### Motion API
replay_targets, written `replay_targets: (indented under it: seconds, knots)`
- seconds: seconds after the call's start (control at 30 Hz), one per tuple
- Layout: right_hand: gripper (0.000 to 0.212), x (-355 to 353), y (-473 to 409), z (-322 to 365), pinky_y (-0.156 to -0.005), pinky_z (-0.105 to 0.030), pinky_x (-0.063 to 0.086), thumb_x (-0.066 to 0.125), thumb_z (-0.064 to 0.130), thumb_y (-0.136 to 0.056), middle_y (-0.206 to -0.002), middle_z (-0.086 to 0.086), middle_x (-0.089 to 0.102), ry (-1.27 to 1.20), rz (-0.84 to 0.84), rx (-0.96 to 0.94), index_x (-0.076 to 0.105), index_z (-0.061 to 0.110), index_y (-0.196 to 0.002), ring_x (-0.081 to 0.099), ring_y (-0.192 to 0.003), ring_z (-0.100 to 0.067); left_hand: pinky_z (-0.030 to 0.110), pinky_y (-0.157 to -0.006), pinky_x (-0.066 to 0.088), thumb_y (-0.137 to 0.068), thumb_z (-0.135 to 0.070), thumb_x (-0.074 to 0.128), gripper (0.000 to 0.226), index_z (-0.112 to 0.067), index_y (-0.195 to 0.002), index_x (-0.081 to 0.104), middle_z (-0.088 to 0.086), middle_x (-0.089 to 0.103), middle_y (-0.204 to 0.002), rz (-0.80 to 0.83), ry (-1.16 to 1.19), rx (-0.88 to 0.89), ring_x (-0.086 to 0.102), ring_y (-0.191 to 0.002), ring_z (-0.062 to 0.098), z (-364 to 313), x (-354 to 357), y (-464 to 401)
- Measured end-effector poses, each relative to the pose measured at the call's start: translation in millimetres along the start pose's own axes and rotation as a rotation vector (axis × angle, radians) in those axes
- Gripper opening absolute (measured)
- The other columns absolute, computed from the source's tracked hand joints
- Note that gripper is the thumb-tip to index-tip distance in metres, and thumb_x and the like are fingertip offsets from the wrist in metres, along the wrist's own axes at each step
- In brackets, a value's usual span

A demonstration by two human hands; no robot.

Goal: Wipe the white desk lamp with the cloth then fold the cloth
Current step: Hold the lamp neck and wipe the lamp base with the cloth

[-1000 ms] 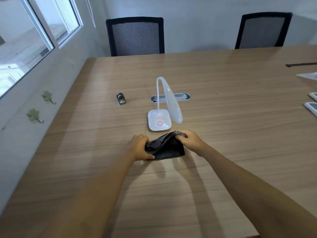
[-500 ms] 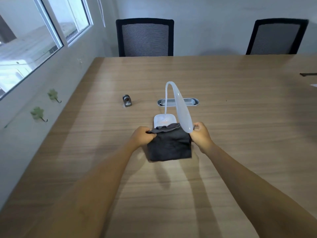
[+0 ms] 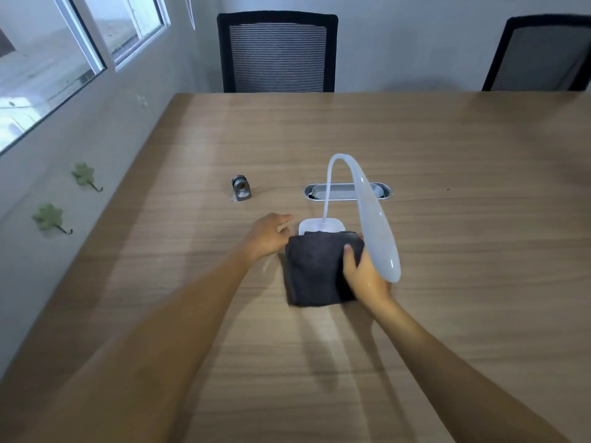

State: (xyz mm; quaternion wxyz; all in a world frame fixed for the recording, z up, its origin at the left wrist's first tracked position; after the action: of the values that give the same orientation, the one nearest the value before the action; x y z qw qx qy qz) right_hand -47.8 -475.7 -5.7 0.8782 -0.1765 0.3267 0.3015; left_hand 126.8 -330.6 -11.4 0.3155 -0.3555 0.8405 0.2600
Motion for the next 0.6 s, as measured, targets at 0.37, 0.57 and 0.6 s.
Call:
replay_targets:
  seconds: [0.37,0.57,0.6]
  knots:
    - [0.051,67,31,24,-0.115,-0.047,0.010,0.024,0.052,-0.096,-0.160,0.003,-0.002,0.405,0.315,-0.162,0.011,0.044,-0.145,0.004,-0.146,-0.025,0.028,-0.117,0.014,-0.098,-0.011,0.029,0.050,-0.023,-0.146,0.036,-0.008,0.030,-0.157,0.231,-0.399,0.261,0.019,-0.147,0.021,-20,35,-27]
    - [0.050,57,44,27,-0.109,-0.043,0.027,0.021,0.049,-0.097,-0.160,0.001,0.001,0.449,0.294,-0.232,0.013,0.041,-0.145,0.018,-0.143,-0.023,0.022,-0.116,0.007,-0.099,-0.009,0.031,0.050,-0.016,-0.148,0.029,0.002,0.027,-0.158,0.244,-0.376,0.310,0.021,-0.147,0.023,-18,43,-24]
    - [0.049,57,45,26,-0.107,-0.041,0.027,0.024,0.046,-0.098,-0.160,0.002,0.000,0.451,0.308,-0.221,0.012,0.041,-0.145,0.019,-0.143,-0.022,0.022,-0.116,0.008,-0.099,-0.010,0.032,0.049,-0.014,-0.148,0.030,0.003,0.028,-0.158,0.239,-0.366,0.322,0.022,-0.147,0.023,-17,44,-25]
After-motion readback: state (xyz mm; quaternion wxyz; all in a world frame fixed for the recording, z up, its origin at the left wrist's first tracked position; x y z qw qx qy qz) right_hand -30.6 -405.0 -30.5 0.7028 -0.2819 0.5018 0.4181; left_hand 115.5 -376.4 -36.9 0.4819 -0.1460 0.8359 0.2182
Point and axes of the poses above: each hand's wrist, its own y-axis away from the middle knuckle, its own x-axis out of the palm, z = x × y, the point moved 10 cm from there along -y, towards the middle knuckle
